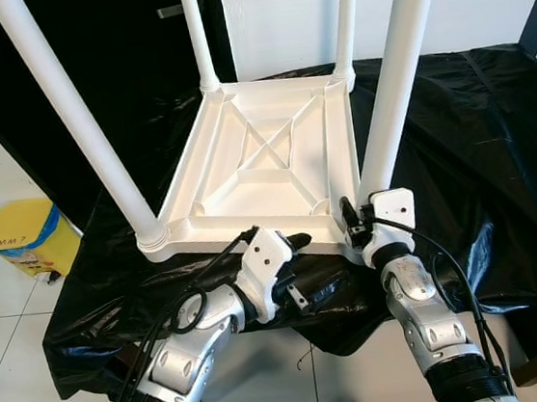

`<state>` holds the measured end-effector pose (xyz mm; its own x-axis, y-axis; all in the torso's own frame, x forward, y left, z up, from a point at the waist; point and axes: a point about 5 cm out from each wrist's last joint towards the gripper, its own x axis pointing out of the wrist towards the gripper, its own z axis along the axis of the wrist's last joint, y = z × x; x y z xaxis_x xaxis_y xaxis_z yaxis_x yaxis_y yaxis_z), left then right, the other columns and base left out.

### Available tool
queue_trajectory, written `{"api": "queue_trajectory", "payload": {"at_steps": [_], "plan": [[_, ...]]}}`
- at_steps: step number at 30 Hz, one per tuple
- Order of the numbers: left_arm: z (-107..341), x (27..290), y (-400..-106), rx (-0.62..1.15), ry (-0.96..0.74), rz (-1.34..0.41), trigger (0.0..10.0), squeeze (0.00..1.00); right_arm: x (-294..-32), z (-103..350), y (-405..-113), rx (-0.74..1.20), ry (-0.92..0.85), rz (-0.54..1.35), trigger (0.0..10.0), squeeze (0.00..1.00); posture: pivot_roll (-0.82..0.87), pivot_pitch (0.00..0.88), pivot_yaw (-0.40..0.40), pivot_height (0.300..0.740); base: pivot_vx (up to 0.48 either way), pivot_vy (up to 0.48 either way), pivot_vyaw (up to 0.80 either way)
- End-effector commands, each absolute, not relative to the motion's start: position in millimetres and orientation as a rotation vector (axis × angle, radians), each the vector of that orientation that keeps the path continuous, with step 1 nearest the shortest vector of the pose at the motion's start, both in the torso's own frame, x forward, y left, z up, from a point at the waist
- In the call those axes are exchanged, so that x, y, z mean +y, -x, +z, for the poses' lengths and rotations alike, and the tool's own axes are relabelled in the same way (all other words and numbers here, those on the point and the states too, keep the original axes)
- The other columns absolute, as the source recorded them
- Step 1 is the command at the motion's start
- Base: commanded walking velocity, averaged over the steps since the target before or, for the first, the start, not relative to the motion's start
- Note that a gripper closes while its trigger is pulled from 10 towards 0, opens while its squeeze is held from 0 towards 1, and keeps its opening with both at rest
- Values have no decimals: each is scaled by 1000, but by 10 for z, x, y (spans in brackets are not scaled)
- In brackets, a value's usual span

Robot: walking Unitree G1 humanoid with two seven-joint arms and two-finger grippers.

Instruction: Building children table

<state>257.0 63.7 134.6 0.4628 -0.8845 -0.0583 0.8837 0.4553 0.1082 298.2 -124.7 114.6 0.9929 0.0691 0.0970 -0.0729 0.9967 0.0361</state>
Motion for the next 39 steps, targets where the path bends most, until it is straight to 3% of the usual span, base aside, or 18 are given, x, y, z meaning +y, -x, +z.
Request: {"api": "queue_trajectory", "payload": {"at_steps": [1,12,13,14,15,25,38,39], "plan": [[1369,646,-2573,-12,-143,-1100,10000,0,-1294,1162,-2969,-106,-52,101,10000,1000,-125,0,30,740,0,0,0],[1382,662,-2564,-13,-145,-1095,10000,0,-1466,1205,-2916,-128,-21,260,10000,1000,-109,0,23,740,0,0,0],[1385,667,-2564,-14,-145,-1093,10000,0,-1486,1201,-2909,-124,-20,296,10000,459,-108,0,23,740,0,0,0],[1386,671,-2563,-14,-144,-1092,10000,0,-1496,1199,-2905,-121,-19,318,10000,459,-108,0,23,740,0,0,0],[1384,677,-2560,-13,-145,-1090,10000,0,-1509,1195,-2899,-117,-16,352,10000,0,-105,0,24,740,0,0,0],[1383,691,-2554,-9,-150,-1094,10000,0,-1671,1173,-2940,-87,59,531,10000,0,-109,0,39,740,0,0,0],[1402,663,-2575,-11,-157,-1110,10000,0,-1618,1181,-3133,-75,144,631,10000,0,-113,0,51,740,0,0,0],[1403,660,-2571,-12,-157,-1111,10000,0,-1601,1177,-3160,-70,146,638,8235,0,-109,0,48,740,0,0,0]]}}
